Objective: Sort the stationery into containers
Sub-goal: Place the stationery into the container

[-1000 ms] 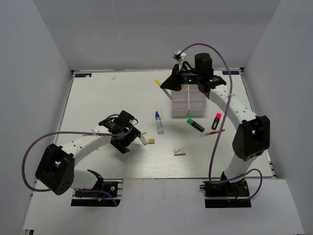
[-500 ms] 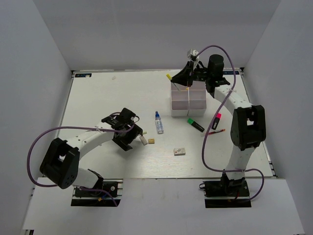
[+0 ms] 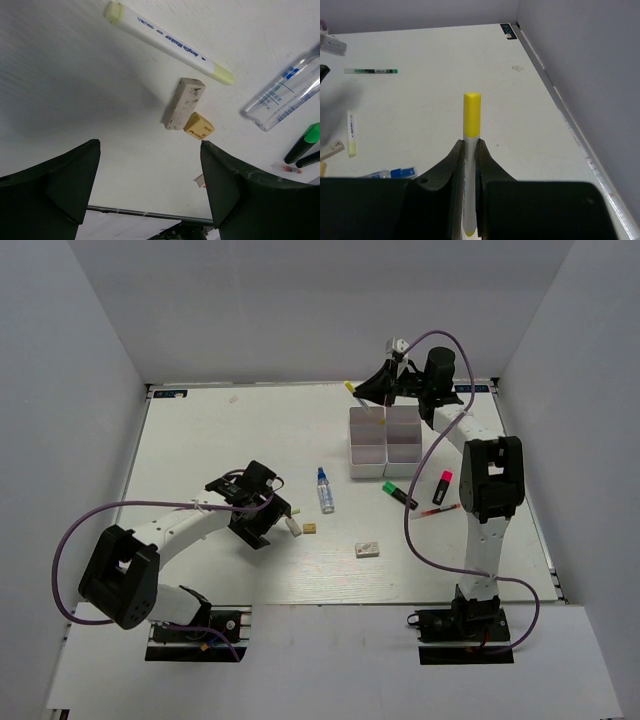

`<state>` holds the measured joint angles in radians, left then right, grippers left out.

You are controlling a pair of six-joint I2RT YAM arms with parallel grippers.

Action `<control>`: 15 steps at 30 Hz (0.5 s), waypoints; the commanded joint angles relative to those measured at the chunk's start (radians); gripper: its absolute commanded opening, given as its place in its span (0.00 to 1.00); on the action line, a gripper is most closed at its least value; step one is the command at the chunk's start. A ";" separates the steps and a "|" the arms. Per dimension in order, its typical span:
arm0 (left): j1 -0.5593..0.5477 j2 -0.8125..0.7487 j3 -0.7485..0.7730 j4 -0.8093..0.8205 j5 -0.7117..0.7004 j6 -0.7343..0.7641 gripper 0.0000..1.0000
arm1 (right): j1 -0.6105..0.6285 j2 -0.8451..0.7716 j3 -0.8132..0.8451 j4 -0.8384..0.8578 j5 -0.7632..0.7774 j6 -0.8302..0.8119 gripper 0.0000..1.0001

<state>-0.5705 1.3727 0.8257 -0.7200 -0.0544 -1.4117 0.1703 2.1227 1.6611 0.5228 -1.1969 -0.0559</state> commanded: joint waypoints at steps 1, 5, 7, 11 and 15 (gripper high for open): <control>0.004 -0.037 -0.016 -0.018 0.007 -0.007 0.90 | -0.003 0.023 0.046 -0.012 0.014 -0.084 0.00; 0.004 -0.014 -0.007 -0.027 0.016 -0.030 0.93 | -0.005 0.048 0.031 -0.038 0.031 -0.111 0.03; 0.004 -0.001 0.024 -0.038 0.007 -0.039 0.94 | -0.008 0.054 0.029 -0.052 0.034 -0.127 0.10; 0.014 0.038 0.062 -0.056 -0.015 -0.049 0.95 | -0.009 0.060 0.032 -0.063 0.045 -0.133 0.30; 0.024 0.100 0.111 -0.056 -0.015 -0.049 0.95 | -0.018 0.045 0.025 -0.066 0.040 -0.130 0.47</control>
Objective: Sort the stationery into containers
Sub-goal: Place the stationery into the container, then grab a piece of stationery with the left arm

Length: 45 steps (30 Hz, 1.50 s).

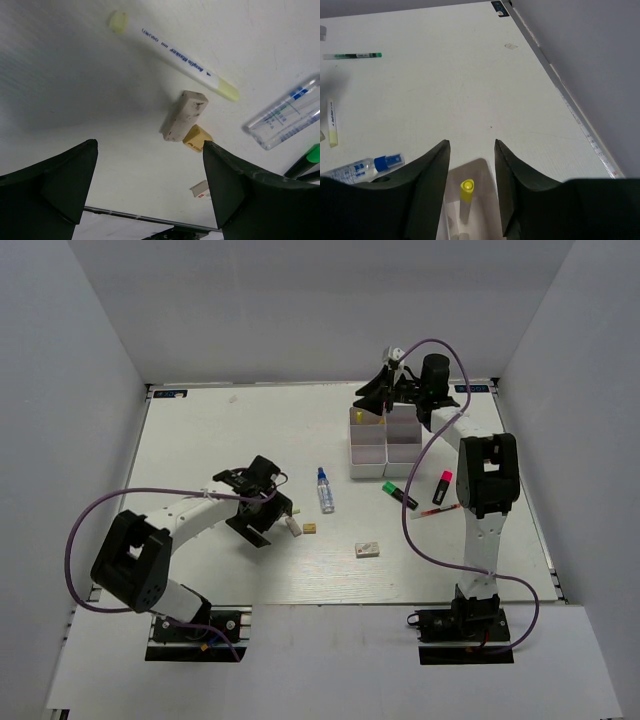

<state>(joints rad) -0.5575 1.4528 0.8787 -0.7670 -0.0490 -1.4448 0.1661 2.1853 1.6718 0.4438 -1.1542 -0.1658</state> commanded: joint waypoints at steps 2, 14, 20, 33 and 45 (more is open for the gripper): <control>0.021 0.056 0.069 -0.018 -0.020 -0.016 0.95 | -0.022 -0.050 0.000 0.018 -0.007 -0.006 0.50; 0.073 0.070 0.065 -0.037 -0.040 -0.106 0.82 | -0.066 -0.545 -0.365 -0.225 0.077 -0.158 0.55; 0.103 0.138 0.098 0.003 -0.006 -0.115 0.82 | -0.060 -0.773 -0.596 -0.442 0.045 -0.307 0.48; 0.140 0.242 0.097 0.032 -0.035 -0.106 0.47 | -0.063 -1.077 -0.794 -0.806 0.157 -0.373 0.49; 0.140 0.307 0.164 -0.074 -0.140 -0.056 0.23 | -0.066 -1.148 -0.814 -0.798 0.171 -0.290 0.75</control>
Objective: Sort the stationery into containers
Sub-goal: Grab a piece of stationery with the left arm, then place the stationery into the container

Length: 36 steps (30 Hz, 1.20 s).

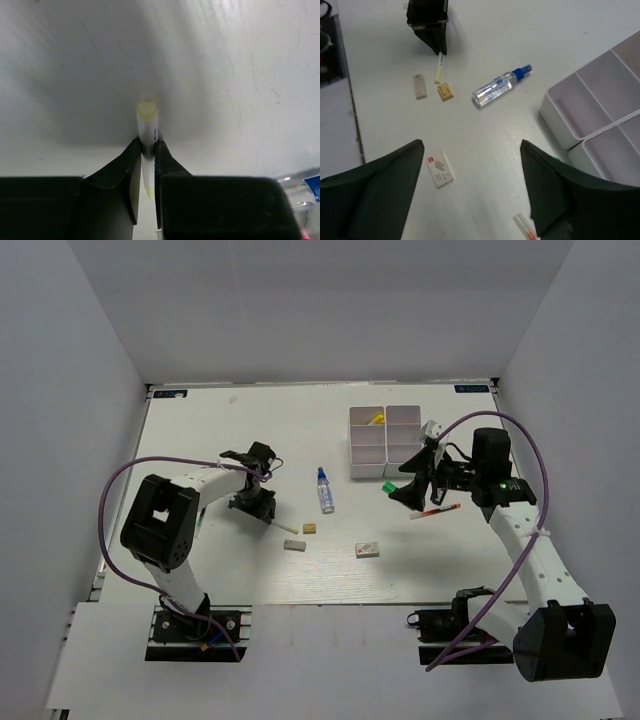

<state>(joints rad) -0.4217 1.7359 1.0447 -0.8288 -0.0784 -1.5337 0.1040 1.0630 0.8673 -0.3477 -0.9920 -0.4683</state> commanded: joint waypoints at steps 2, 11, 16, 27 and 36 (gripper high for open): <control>0.004 0.014 0.011 0.016 -0.122 0.070 0.17 | -0.003 -0.028 -0.011 -0.005 0.056 0.034 0.90; -0.019 -0.045 0.250 0.177 -0.186 0.367 0.00 | -0.013 -0.035 -0.030 -0.013 0.173 0.063 0.88; -0.038 -0.055 0.285 0.598 0.185 0.756 0.00 | -0.020 -0.015 -0.044 -0.036 0.204 0.073 0.17; -0.092 0.181 0.653 0.902 0.430 1.135 0.00 | -0.038 -0.021 -0.089 -0.068 0.332 0.080 0.02; -0.132 0.392 0.886 0.904 0.442 1.394 0.01 | -0.069 -0.040 -0.108 -0.066 0.340 0.086 0.04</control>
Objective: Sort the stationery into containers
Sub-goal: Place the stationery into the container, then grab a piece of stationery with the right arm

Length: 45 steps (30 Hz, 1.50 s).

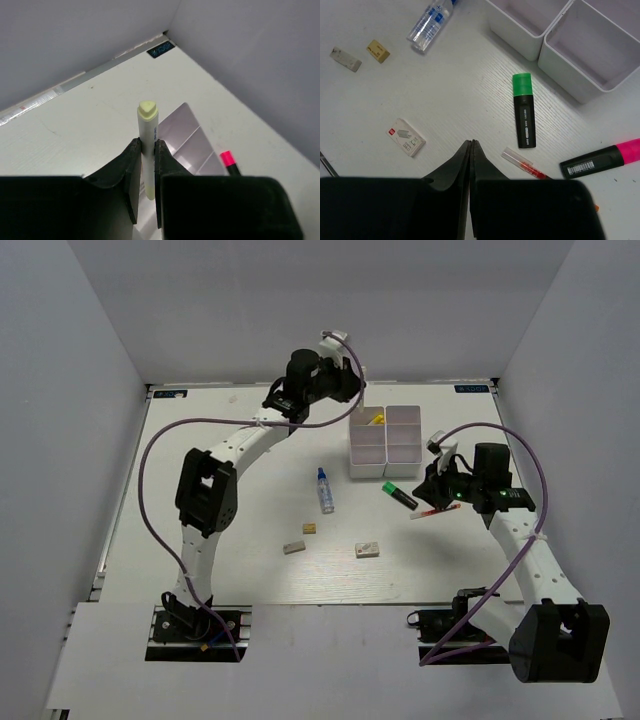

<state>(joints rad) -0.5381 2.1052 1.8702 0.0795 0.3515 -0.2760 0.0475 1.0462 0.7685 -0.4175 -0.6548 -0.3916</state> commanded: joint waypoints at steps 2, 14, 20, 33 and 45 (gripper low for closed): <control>-0.028 0.032 0.072 0.009 -0.020 0.197 0.01 | -0.014 -0.023 -0.011 0.003 -0.006 0.011 0.04; -0.077 0.087 0.055 -0.009 -0.127 0.299 0.33 | -0.034 -0.023 -0.029 0.002 -0.023 0.004 0.47; -0.097 0.067 0.041 0.000 -0.164 0.299 0.61 | -0.035 -0.020 -0.040 0.003 -0.017 -0.009 0.72; -0.072 -0.388 -0.360 -0.014 -0.241 0.048 0.83 | -0.028 0.116 -0.054 0.079 0.040 -0.127 0.57; -0.063 -0.964 -0.876 -0.553 -0.745 -0.268 0.99 | -0.014 0.253 0.008 0.066 0.072 -0.170 0.59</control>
<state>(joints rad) -0.6033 1.1656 1.0523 -0.2153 -0.2222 -0.4026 0.0277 1.2919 0.7261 -0.3576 -0.5957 -0.5316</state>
